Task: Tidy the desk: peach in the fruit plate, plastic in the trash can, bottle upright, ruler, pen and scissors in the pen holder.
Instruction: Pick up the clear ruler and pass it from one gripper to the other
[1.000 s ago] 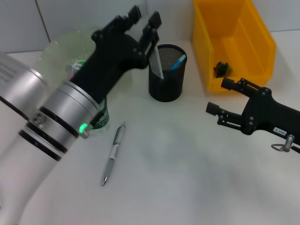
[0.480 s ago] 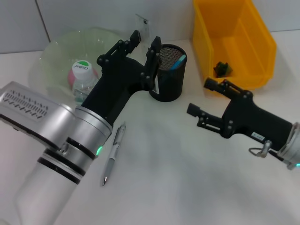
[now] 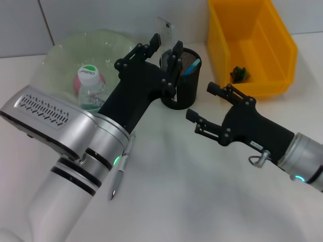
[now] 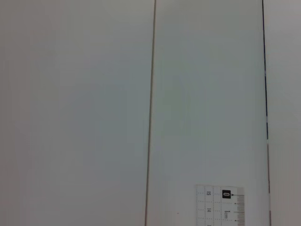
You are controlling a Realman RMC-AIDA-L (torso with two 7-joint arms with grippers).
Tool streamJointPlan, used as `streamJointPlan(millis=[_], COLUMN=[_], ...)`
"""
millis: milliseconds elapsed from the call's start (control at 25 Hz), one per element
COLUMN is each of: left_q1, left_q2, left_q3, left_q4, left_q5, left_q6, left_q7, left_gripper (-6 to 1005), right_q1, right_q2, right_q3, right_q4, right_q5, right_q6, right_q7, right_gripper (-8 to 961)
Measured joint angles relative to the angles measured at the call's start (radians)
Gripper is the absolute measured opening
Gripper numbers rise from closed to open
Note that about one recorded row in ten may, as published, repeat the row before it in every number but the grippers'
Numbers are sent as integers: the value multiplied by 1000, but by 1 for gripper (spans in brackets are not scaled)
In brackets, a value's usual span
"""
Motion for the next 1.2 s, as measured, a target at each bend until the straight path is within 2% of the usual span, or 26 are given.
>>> streamJointPlan(millis=[560,1000,1200], left_q1=[-46,-55,-56], left_q2=[0,0,0], left_q3=[26,26,26], left_q4=[-30,-39,-40], left_q5=[-41,-69,-69], left_q6=[0,1,1], left_q7=[2,2,2], left_gripper=[402,404,406], right_q1=[94,105,106], right_q2=[0,2,2], right_q3=[122,253,259], right_q4=[182,315,334], right_q5=[1,-6,-9], right_q6=[117,176,184], right_q7=[-236,-423,-435], right_gripper=[818,778,760])
